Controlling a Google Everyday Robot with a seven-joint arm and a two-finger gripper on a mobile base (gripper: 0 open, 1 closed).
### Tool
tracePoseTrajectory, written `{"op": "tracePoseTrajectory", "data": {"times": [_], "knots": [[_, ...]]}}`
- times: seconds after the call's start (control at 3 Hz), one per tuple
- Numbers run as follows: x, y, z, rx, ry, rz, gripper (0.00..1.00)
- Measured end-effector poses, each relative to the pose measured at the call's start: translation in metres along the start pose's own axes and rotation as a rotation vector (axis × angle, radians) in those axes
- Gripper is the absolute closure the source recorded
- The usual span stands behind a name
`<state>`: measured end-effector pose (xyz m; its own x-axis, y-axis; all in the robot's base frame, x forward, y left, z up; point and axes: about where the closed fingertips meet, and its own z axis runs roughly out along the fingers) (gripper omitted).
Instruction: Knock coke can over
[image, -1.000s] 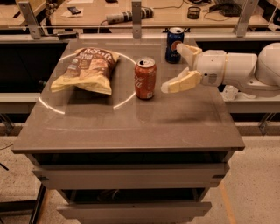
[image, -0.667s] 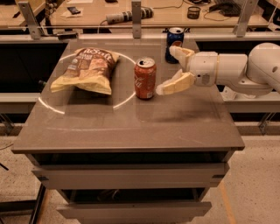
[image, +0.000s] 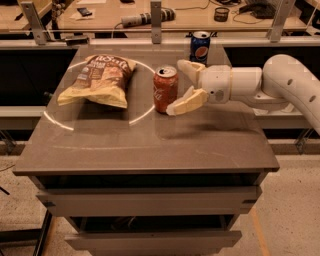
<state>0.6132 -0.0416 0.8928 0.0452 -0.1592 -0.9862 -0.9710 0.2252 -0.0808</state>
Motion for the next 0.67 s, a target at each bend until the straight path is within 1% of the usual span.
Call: {"op": "tracePoseTrajectory", "data": {"times": [0.33, 0.67], "knots": [[0.0069, -0.0018, 0.0117, -0.015, -0.035, 0.003, 0.0], [0.0082, -0.0029, 0.0165, -0.022, -0.052, 0.003, 0.0]]}}
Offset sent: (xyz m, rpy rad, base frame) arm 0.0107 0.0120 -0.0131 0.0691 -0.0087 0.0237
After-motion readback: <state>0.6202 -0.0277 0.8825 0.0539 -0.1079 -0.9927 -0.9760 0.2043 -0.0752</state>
